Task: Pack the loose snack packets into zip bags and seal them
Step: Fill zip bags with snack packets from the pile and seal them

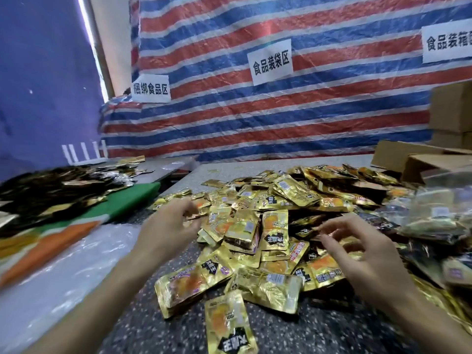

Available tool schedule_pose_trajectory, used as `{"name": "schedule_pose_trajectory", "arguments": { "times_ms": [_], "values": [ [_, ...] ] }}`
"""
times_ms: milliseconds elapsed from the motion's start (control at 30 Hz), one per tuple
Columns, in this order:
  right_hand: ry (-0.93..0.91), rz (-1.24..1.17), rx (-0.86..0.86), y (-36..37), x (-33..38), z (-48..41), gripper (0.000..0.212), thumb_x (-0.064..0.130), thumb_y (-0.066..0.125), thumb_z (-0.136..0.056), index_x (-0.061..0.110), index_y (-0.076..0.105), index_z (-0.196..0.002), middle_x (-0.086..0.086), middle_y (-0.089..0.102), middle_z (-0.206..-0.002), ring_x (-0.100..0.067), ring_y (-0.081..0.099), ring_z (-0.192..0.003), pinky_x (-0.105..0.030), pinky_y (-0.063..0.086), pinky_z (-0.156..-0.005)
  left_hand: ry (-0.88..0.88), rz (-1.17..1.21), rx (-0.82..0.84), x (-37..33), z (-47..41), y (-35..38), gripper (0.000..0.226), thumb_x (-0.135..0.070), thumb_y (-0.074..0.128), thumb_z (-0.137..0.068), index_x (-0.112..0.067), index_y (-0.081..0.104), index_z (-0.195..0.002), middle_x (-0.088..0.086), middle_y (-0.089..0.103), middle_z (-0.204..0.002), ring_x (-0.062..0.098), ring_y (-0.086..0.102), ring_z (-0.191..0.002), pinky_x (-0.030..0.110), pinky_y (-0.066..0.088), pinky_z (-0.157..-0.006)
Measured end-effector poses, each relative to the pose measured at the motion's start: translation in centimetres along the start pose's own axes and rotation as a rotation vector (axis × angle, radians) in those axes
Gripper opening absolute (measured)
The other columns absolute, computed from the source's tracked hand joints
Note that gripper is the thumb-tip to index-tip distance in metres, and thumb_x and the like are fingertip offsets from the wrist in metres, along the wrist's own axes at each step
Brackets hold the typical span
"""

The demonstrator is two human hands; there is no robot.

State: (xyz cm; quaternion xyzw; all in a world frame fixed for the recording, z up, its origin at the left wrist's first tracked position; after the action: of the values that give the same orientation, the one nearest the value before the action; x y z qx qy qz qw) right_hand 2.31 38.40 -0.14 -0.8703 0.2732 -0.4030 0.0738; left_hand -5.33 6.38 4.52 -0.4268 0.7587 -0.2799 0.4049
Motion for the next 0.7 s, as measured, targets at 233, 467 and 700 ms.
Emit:
{"name": "schedule_pose_trajectory", "arguments": {
  "times_ms": [233,467,700],
  "values": [
    [0.022,-0.036,0.009,0.1,-0.4,0.2,0.019,0.017,0.073,-0.087,0.033,0.068,-0.095,0.013,0.067,-0.088,-0.006,0.065,-0.087,-0.022,0.053,-0.065,-0.533,-0.705,0.351,13.3,1.4,0.6,0.017,-0.038,0.049,-0.093,-0.024,0.055,-0.1,0.001,0.06,-0.113,0.024,0.056,-0.11,0.032,0.042,-0.085],
    [0.035,-0.062,0.003,0.0,-0.3,0.2,0.018,0.014,0.072,-0.088,0.031,0.069,-0.093,0.02,0.066,-0.092,-0.003,0.065,-0.085,-0.012,0.05,-0.061,-0.493,-0.708,0.162,14.0,1.7,-1.4,0.035,-0.038,0.067,-0.09,-0.018,0.045,-0.07,-0.005,0.055,-0.072,0.019,0.061,-0.075,0.025,0.042,-0.062],
    [0.049,-0.032,0.013,0.0,-0.2,0.3,0.021,0.011,0.071,-0.088,0.031,0.069,-0.093,0.018,0.067,-0.092,-0.006,0.065,-0.085,-0.022,0.052,-0.061,-0.457,-0.629,0.103,8.1,0.3,-3.2,0.016,-0.027,0.047,-0.101,-0.017,0.051,-0.09,0.005,0.066,-0.104,0.03,0.061,-0.093,0.031,0.037,-0.072]
  ]
}}
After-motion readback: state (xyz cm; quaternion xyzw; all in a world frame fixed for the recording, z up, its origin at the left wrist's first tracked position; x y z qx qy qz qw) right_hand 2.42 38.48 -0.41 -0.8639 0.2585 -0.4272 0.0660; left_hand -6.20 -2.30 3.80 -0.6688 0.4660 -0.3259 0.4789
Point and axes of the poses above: each hand's wrist, its own z-axis away from the middle knuckle, its own y-axis out of the palm, x = y × z, the point moved 4 cm from there along -z, towards the middle knuckle
